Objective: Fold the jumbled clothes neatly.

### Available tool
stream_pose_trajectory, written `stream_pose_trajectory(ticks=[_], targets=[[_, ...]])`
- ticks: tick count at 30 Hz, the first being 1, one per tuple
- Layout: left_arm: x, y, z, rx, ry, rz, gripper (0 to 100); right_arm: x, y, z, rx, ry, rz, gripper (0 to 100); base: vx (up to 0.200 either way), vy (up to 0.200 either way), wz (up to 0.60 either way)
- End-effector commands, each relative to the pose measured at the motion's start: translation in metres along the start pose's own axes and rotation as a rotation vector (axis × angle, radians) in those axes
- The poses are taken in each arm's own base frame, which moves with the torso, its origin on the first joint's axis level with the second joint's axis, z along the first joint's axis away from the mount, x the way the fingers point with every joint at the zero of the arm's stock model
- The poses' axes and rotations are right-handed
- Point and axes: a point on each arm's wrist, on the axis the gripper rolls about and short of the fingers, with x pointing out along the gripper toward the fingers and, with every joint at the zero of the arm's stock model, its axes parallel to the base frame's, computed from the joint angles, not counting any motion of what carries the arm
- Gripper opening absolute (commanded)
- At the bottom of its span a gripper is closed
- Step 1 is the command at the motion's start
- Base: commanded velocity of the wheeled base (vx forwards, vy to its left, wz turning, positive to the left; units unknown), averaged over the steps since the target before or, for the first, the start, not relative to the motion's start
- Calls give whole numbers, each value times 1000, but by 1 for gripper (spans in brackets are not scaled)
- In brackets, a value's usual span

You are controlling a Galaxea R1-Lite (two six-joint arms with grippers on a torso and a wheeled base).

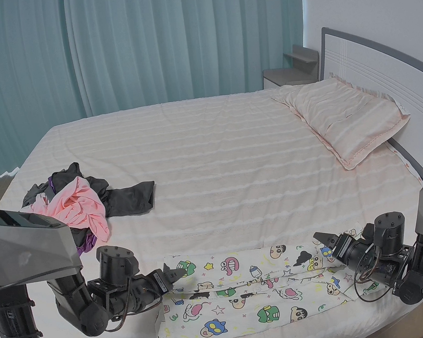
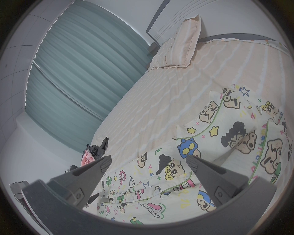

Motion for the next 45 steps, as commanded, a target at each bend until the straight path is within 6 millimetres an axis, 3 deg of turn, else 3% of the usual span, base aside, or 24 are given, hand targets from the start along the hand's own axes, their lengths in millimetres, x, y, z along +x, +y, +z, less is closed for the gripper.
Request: stream_pose_trajectory(ticks=[1,18,19,34,45], targets=[[16,5,-9,36,53,42,100,0,0,0,1,0,0,100,0,0,0],[16,8,-5,46,41,53,100,0,1,-1,4,2,2,100,0,0,0],[16,9,-5,45,42,54,0,0,1,-1,4,2,2,100,0,0,0],[-8,5,4,54,-3,43,0,0,1,0,4,1,4,100,0,0,0],[-17,12,-10,65,48,74,0,-1,2,0,4,-2,9,100,0,0,0]])
